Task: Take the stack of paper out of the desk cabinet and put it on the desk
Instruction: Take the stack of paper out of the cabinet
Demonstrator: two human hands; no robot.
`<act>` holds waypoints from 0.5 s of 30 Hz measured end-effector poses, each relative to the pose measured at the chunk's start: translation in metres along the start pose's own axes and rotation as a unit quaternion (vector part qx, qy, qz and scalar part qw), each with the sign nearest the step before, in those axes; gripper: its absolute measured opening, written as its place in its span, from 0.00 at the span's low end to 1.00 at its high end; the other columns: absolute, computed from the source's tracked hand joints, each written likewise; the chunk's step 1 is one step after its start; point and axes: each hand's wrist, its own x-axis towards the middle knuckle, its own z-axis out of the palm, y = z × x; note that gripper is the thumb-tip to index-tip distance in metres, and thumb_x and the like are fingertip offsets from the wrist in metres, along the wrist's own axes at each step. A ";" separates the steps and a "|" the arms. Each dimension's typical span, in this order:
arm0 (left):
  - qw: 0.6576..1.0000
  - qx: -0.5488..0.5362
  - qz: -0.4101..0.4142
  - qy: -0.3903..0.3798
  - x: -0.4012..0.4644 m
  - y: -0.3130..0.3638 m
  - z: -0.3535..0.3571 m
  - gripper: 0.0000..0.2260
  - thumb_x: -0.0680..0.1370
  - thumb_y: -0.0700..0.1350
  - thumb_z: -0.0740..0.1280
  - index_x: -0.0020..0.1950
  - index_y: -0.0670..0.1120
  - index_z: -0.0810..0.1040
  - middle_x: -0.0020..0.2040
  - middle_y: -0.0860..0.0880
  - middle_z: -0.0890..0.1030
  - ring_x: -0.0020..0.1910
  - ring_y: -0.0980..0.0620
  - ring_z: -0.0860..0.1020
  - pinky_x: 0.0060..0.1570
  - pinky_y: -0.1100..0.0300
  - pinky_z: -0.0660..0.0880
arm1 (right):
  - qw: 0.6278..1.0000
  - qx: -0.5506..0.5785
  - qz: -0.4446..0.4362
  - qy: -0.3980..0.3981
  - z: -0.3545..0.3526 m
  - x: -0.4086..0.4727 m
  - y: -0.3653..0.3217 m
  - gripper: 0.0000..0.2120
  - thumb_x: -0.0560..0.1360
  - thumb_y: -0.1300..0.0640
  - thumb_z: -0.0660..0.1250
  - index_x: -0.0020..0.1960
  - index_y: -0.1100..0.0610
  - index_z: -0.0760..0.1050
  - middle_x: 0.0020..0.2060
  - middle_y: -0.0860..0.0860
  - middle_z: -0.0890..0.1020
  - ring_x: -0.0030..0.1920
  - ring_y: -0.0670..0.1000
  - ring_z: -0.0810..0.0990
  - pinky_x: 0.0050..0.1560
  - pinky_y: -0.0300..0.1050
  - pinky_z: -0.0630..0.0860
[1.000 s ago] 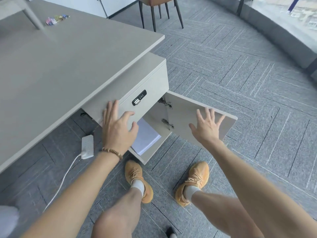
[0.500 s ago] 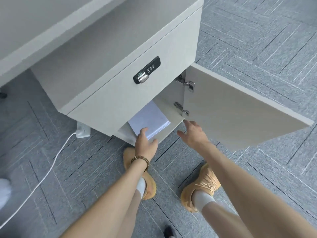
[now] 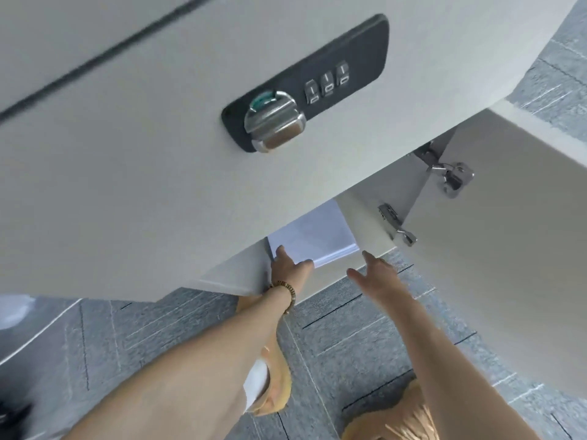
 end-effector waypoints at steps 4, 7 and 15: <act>0.998 -0.027 -0.037 0.049 0.035 -0.003 0.016 0.40 0.74 0.46 0.69 0.80 0.44 0.50 0.78 0.40 0.58 0.75 0.42 0.63 0.70 0.50 0.65 | 1.000 0.005 0.003 -0.014 0.015 0.025 -0.001 0.38 0.80 0.46 0.63 0.82 0.59 0.51 0.78 0.59 0.65 0.78 0.60 0.63 0.75 0.59 0.64; 0.995 -0.042 -0.046 0.075 0.051 -0.010 0.030 0.43 0.72 0.48 0.70 0.80 0.44 0.48 0.80 0.41 0.56 0.77 0.42 0.60 0.73 0.47 0.62 | 1.000 0.020 -0.008 -0.008 0.024 0.036 -0.002 0.40 0.80 0.47 0.64 0.82 0.59 0.45 0.80 0.58 0.59 0.80 0.60 0.58 0.77 0.60 0.59; 0.983 -0.075 -0.069 0.150 0.077 -0.013 0.045 0.38 0.70 0.48 0.73 0.74 0.38 0.59 0.72 0.38 0.69 0.70 0.40 0.71 0.67 0.50 0.66 | 0.998 0.025 -0.039 0.051 0.024 0.071 0.003 0.40 0.80 0.47 0.64 0.82 0.59 0.46 0.81 0.55 0.56 0.80 0.60 0.54 0.78 0.55 0.56</act>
